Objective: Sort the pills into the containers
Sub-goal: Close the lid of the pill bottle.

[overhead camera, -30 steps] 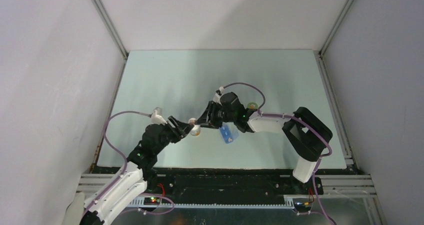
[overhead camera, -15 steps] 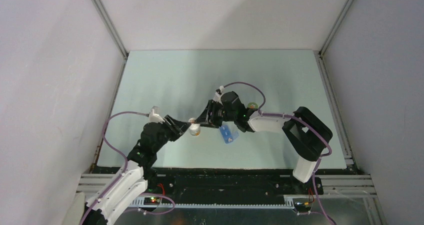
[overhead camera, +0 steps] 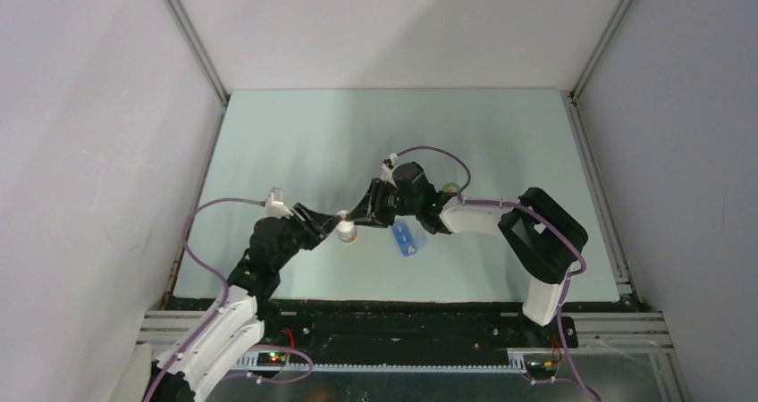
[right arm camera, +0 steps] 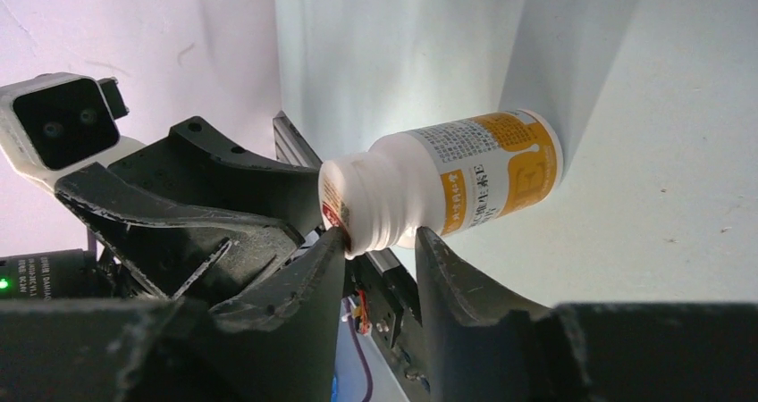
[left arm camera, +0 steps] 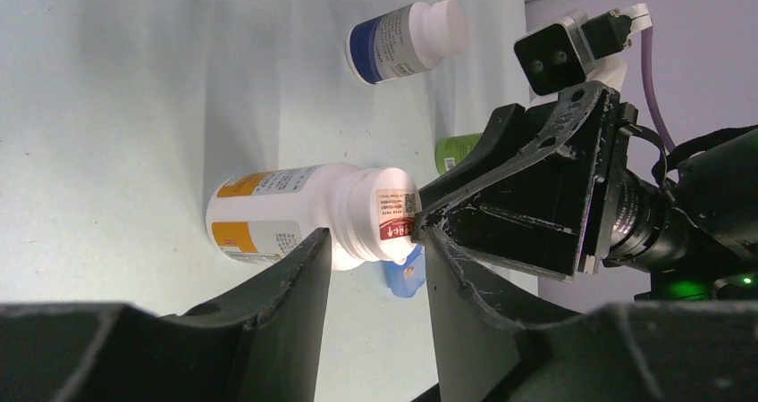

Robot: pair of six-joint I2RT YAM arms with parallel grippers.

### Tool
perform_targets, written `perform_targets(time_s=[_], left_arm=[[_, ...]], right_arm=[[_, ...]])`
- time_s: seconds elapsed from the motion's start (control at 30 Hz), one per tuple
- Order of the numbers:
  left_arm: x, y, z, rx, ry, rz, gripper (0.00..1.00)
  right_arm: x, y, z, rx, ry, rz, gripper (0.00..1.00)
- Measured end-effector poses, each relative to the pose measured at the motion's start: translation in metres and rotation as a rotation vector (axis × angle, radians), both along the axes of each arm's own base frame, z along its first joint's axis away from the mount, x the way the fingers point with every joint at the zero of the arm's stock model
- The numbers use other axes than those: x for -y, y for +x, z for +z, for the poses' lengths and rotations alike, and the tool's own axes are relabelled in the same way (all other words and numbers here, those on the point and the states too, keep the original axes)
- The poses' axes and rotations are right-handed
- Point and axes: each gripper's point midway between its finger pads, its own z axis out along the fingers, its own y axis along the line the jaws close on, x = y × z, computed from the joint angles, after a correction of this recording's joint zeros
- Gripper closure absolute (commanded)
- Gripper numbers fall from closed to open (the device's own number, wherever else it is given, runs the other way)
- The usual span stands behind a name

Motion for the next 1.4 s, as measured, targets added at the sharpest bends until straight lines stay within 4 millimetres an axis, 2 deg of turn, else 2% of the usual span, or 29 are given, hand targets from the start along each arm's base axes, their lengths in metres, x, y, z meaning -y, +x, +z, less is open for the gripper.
perform_targets(time_s=[0.23, 0.37, 0.57, 0.7, 0.77, 0.8, 0.83, 0.97, 1.2, 1.27, 1.3, 1.37, 1.4], left_arm=[[0.005, 0.002, -0.003, -0.016, -0.014, -0.018, 0.6], [0.006, 0.002, -0.006, -0.02, -0.022, -0.021, 0.66], [0.005, 0.001, -0.008, -0.005, -0.028, -0.021, 0.69], [0.003, 0.002, -0.009, 0.002, -0.029, -0.014, 0.74], [0.002, 0.004, -0.009, 0.007, -0.027, -0.003, 0.78], [0.001, 0.005, -0.009, 0.008, -0.025, 0.002, 0.83], [0.0, 0.005, -0.009, 0.008, -0.024, 0.005, 0.85], [-0.001, 0.008, -0.011, 0.007, -0.021, 0.017, 1.0], [-0.004, 0.015, -0.011, 0.023, -0.021, 0.04, 1.0], [-0.005, 0.015, -0.011, 0.026, -0.02, 0.047, 1.0], [-0.005, 0.016, -0.011, 0.027, -0.019, 0.049, 1.0], [-0.006, 0.016, -0.011, 0.028, -0.017, 0.051, 0.98], [-0.006, 0.016, -0.011, 0.029, -0.015, 0.054, 0.96]], right_arm=[[-0.003, 0.002, 0.004, -0.01, 0.012, -0.005, 0.7], [-0.004, 0.002, 0.005, -0.015, 0.015, -0.009, 0.71], [-0.005, 0.003, 0.004, -0.014, 0.014, -0.011, 0.7], [-0.007, 0.005, 0.004, -0.006, 0.016, -0.011, 0.8], [-0.009, 0.007, 0.005, 0.003, 0.021, -0.013, 0.9], [-0.01, 0.008, 0.005, 0.008, 0.021, -0.015, 0.98], [-0.01, 0.009, 0.005, 0.009, 0.024, -0.018, 1.0], [-0.013, 0.012, 0.007, 0.026, 0.032, -0.025, 1.0], [-0.016, 0.018, 0.006, 0.041, 0.056, -0.039, 1.0], [-0.017, 0.019, 0.006, 0.045, 0.06, -0.039, 0.92], [-0.017, 0.019, 0.006, 0.047, 0.06, -0.041, 0.82], [-0.017, 0.02, 0.006, 0.051, 0.058, -0.042, 0.71], [-0.017, 0.019, 0.006, 0.059, 0.056, -0.038, 0.69]])
